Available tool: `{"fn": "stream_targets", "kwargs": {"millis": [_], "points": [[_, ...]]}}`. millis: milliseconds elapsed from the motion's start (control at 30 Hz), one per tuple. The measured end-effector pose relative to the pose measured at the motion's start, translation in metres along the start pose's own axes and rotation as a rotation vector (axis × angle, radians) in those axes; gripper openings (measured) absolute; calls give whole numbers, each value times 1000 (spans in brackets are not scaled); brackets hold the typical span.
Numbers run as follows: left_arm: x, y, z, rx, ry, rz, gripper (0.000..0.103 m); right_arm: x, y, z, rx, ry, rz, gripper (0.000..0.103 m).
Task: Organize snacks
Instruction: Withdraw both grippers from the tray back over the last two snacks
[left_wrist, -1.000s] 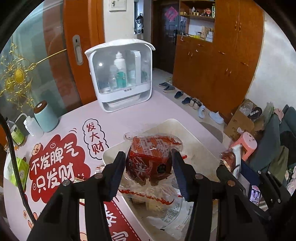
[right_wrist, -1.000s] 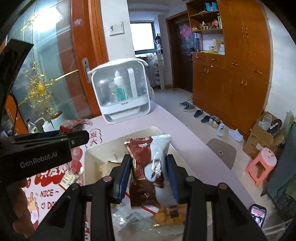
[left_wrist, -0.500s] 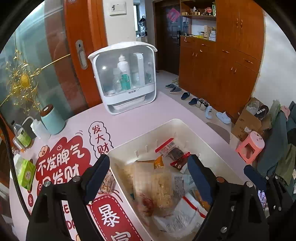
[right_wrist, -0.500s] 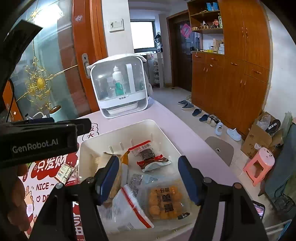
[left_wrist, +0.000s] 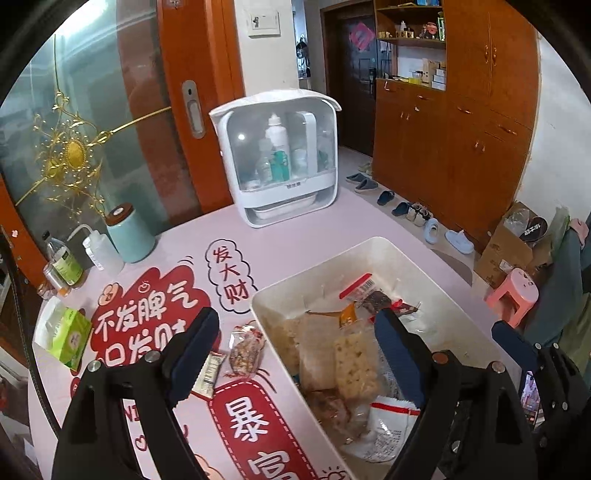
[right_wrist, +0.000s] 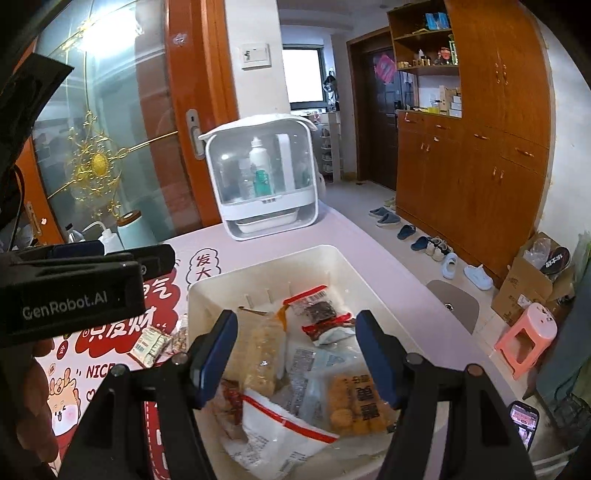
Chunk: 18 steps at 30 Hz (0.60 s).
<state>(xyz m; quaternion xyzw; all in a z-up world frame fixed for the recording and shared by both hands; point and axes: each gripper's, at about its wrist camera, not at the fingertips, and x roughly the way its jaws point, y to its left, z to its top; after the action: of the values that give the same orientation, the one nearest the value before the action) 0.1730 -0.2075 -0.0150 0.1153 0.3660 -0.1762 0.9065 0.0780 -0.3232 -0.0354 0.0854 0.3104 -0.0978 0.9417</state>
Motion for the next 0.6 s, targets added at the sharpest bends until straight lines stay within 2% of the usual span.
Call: {"fn": "stream_targets", "kwargs": {"millis": [300,500,600], "points": [[-26,32,-9,-3,-36,32,85,-6,35,0,-24,-14,27,67],[-41,71,-20,-29,-49,79,86,-12,69,-8,-57,-27,58,67],[-47,93,-28,-33,-50,117,86,-11,89,-21,-93,3,83,67]]}}
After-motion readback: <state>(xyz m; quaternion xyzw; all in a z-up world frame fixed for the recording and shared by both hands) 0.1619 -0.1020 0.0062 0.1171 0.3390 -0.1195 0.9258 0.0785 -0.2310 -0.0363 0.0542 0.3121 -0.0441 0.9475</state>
